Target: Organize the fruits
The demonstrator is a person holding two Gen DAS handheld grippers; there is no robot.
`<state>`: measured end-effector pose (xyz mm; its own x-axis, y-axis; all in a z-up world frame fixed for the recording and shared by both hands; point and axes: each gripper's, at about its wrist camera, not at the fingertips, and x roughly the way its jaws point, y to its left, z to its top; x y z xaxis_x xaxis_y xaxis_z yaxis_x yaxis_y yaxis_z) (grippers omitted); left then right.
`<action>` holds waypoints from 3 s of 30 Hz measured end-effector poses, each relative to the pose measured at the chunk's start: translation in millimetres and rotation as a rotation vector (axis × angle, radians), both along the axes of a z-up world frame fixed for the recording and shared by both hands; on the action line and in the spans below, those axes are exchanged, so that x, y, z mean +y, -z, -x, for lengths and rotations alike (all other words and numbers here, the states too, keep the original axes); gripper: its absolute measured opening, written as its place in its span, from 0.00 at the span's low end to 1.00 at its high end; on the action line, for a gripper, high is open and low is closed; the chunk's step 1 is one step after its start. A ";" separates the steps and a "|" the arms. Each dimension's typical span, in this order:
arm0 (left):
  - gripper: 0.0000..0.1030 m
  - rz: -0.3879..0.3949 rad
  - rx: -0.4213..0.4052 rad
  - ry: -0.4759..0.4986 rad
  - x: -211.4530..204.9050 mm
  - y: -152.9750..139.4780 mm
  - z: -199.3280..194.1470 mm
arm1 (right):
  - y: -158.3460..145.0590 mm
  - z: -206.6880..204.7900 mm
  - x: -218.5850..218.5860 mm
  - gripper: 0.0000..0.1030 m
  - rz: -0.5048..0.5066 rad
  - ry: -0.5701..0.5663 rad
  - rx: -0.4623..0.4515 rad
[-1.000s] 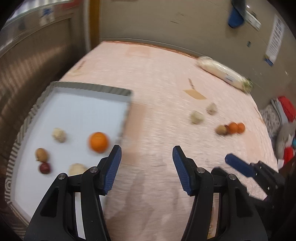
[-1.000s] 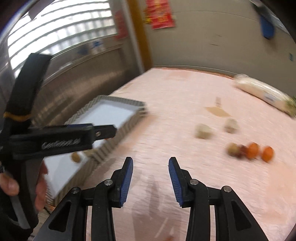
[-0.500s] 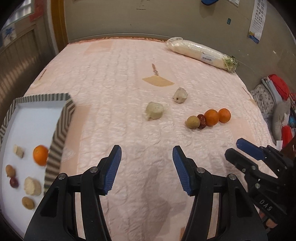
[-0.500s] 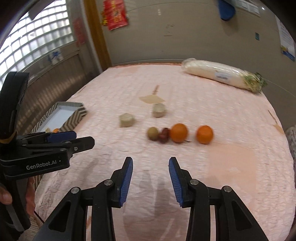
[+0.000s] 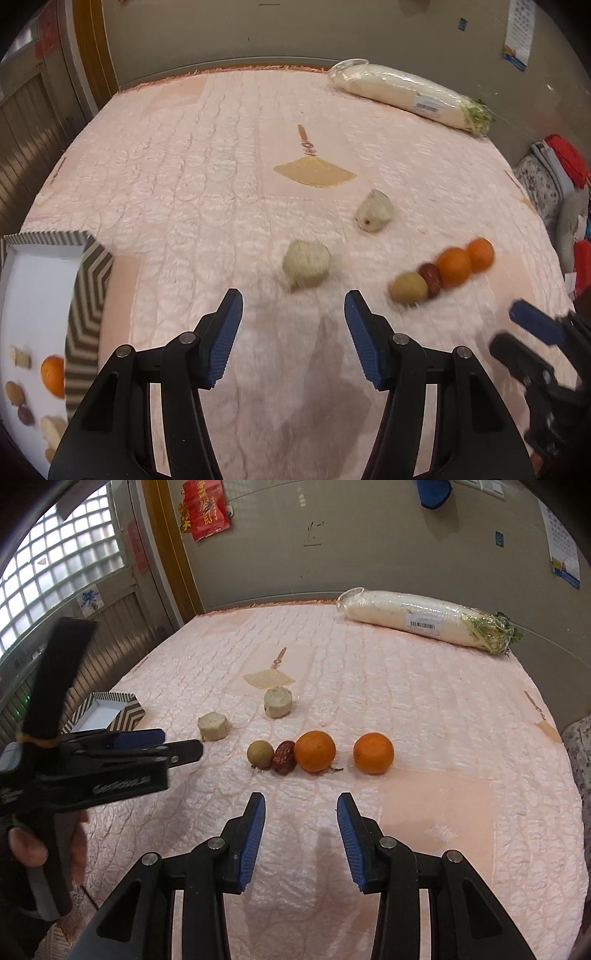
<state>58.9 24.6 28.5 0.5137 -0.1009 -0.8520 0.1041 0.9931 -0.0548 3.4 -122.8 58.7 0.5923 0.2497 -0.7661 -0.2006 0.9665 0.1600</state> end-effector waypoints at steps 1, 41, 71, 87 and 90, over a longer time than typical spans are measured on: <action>0.56 -0.004 0.003 -0.008 0.3 1.0 -4.8 | 0.4 -1.1 -0.4 0.38 -0.004 -0.001 0.002; 0.34 0.008 -0.009 -0.076 13.5 -0.3 -8.9 | 26.2 -52.6 76.5 0.19 0.396 -0.405 -0.057; 0.34 0.251 0.092 -0.076 67.4 -31.8 38.9 | -18.7 19.5 72.7 0.19 0.012 -0.207 -0.124; 0.35 0.028 0.119 -0.043 7.4 3.5 -33.6 | -7.0 10.8 57.3 0.19 -0.017 -0.195 -0.094; 0.35 -0.006 0.121 -0.038 5.0 7.2 -34.4 | -4.9 9.1 57.8 0.19 -0.020 -0.196 -0.087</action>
<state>93.3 29.6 21.3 0.4108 -0.0784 -0.9083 0.0599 0.9965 -0.0590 -5.7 -65.0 63.6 0.5944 0.3810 -0.7082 -0.3980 0.9046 0.1526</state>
